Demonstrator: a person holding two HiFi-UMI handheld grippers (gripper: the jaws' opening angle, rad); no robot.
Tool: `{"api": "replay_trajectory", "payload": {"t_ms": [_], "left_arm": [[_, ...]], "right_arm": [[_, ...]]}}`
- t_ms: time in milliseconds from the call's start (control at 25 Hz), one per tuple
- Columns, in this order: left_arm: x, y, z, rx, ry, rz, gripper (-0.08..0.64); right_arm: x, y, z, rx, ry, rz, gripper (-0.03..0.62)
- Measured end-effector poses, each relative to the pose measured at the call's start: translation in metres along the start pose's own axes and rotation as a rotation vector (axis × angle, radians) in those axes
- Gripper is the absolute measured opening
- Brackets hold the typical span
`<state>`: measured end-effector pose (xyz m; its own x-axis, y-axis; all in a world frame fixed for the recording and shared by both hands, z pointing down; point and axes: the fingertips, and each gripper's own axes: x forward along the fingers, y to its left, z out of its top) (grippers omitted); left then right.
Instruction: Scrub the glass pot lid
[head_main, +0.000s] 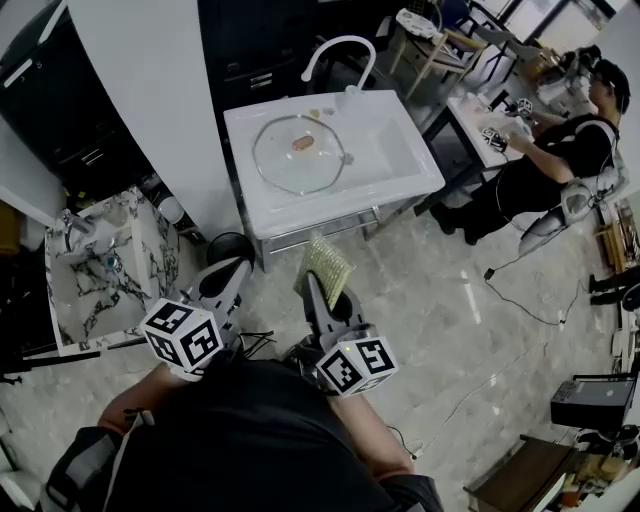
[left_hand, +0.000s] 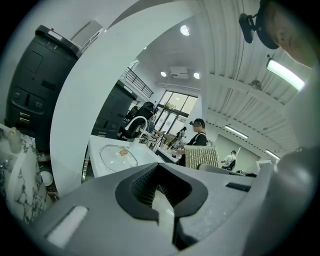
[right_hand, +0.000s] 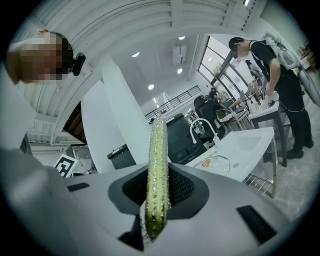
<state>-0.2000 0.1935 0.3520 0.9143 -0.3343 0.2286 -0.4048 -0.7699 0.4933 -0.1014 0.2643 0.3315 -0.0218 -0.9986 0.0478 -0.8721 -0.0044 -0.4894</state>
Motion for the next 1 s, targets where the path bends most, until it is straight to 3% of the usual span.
{"api": "replay_trajectory", "payload": {"t_ms": [560, 800, 1000], "left_arm": [[0.045, -0.079, -0.034, 0.039, 0.012, 0.028, 0.000], [0.079, -0.077, -0.034, 0.044, 0.043, 0.022, 0.000], [0.137, -0.056, -0.023, 0.023, 0.069, -0.037, 0.000]], "right_arm": [[-0.062, -0.080, 0.012, 0.093, 0.024, 0.011, 0.066], [-0.051, -0.111, 0.013, 0.130, 0.038, -0.021, 0.066], [-0.018, -0.152, 0.022, 0.127, 0.038, -0.088, 0.066]]}}
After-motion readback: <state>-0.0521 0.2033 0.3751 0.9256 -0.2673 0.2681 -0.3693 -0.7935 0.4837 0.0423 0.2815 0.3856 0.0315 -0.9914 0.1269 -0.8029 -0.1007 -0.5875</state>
